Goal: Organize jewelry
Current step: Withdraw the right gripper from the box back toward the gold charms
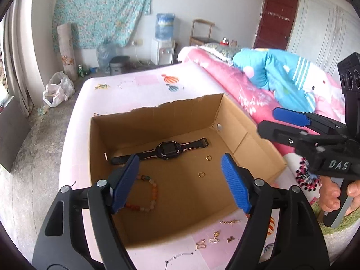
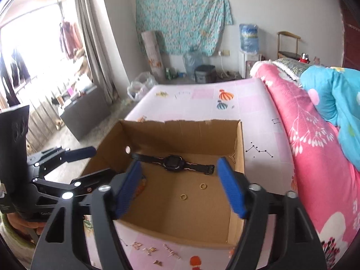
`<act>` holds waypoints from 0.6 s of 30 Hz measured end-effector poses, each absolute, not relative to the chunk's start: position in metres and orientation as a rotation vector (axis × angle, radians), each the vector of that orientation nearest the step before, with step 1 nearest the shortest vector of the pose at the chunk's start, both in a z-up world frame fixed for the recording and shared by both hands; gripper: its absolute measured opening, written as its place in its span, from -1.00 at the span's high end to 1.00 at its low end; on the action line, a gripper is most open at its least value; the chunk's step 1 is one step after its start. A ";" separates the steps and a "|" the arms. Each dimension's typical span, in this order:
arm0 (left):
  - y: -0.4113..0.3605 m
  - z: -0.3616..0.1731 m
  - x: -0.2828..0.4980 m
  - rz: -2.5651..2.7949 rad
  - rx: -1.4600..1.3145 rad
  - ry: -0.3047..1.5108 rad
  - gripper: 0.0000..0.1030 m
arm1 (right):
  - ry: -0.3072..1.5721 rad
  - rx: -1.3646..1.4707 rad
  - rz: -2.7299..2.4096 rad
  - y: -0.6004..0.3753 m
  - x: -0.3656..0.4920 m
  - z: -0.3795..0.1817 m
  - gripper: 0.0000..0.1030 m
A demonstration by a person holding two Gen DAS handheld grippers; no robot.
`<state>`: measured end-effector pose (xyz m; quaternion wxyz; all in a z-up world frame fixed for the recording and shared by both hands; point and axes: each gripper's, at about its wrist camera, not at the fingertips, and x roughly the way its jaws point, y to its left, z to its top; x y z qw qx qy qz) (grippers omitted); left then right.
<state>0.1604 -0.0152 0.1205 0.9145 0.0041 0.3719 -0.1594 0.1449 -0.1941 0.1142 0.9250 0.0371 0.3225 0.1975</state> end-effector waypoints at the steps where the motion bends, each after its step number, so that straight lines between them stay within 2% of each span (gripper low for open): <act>1: -0.013 0.122 0.153 -0.331 0.003 0.755 -0.45 | 0.652 0.080 0.406 -0.196 0.139 0.117 -0.40; 4: -0.007 0.125 0.133 -0.333 -0.004 0.731 -0.49 | 0.621 0.088 0.405 -0.200 0.115 0.123 -0.43; 7: 0.001 0.123 0.110 -0.344 -0.018 0.712 -0.53 | 0.596 0.084 0.408 -0.204 0.092 0.126 -0.65; 9: 0.003 0.119 0.096 -0.351 -0.029 0.703 -0.54 | 0.588 0.067 0.398 -0.205 0.079 0.126 -0.66; 11: 0.005 0.111 0.083 -0.368 -0.050 0.714 -0.55 | 0.591 0.028 0.382 -0.206 0.065 0.122 -0.77; 18: 0.001 0.076 0.049 -0.377 -0.059 0.772 -0.55 | 0.637 -0.155 0.215 -0.224 0.037 0.092 -0.87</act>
